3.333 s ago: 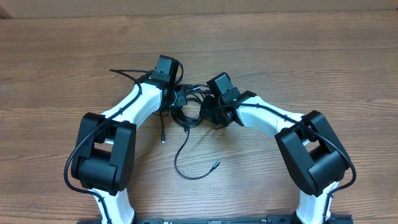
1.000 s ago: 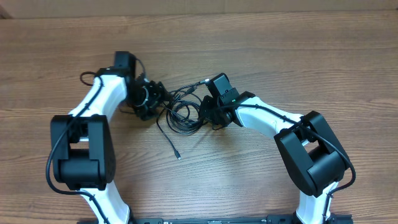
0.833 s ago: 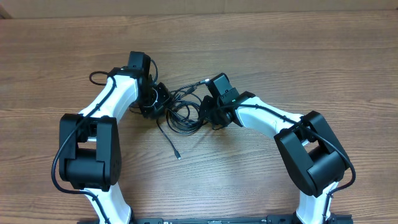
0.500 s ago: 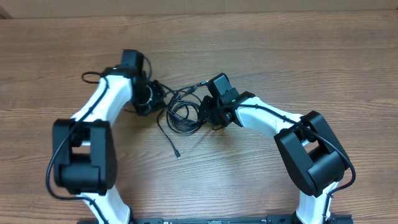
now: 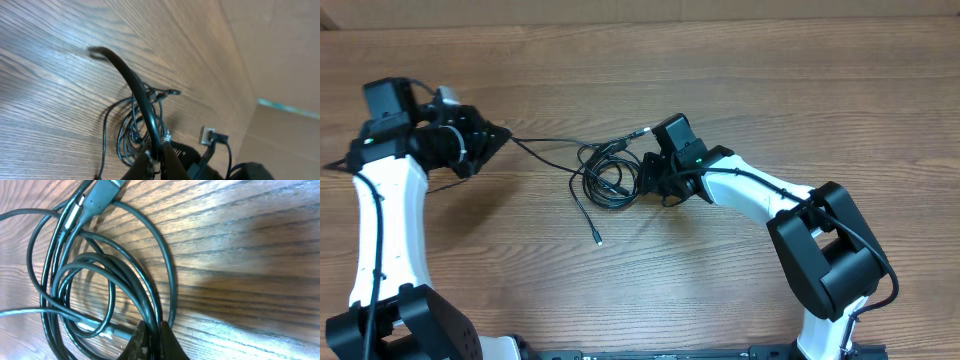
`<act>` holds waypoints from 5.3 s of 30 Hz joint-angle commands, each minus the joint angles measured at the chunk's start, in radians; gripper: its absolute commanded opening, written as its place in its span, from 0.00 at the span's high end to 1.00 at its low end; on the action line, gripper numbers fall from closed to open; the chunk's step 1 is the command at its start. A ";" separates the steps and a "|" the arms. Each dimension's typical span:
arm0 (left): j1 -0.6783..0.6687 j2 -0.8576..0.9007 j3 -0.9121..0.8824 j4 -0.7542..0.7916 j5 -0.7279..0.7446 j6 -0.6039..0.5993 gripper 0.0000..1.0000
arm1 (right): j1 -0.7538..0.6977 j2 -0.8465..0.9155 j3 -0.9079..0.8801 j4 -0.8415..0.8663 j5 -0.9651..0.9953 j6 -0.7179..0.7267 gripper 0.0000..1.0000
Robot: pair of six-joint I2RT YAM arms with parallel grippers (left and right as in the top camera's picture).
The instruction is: Untangle cables
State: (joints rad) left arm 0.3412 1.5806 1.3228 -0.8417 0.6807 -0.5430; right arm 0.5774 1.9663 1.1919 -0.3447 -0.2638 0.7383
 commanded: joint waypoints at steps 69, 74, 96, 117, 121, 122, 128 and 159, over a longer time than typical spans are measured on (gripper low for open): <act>-0.379 0.465 0.381 -0.241 -0.161 0.214 0.96 | 0.012 -0.036 -0.001 -0.014 0.084 -0.029 0.96; -0.379 0.465 0.403 -0.301 -0.394 0.244 0.96 | 0.012 -0.036 -0.001 -0.014 0.084 -0.029 0.96; -0.513 0.473 0.220 -0.289 -0.454 0.132 0.88 | 0.012 -0.036 -0.001 -0.018 0.080 -0.029 0.96; -0.496 0.190 0.090 -0.146 -0.399 0.255 0.83 | -0.142 -0.039 -0.001 -0.158 -0.046 -0.031 0.00; -0.600 0.201 0.078 -0.126 -0.402 0.246 0.59 | -0.208 -0.038 -0.001 -0.235 0.047 0.050 0.00; -0.631 0.230 0.072 -0.105 -0.414 0.218 0.51 | -0.238 -0.038 -0.001 -0.256 0.047 0.050 0.00; -0.737 0.427 0.071 0.060 -0.487 0.106 0.36 | -0.365 -0.038 -0.001 -0.402 0.210 0.043 0.00; -0.602 0.394 0.262 -0.319 -0.739 0.333 0.24 | -0.233 -0.038 -0.002 -0.289 -0.021 0.046 0.00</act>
State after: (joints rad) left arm -0.3099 1.9751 1.5822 -1.1145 -0.0032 -0.1223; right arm 0.3447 1.9148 1.2026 -0.6399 -0.3065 0.7849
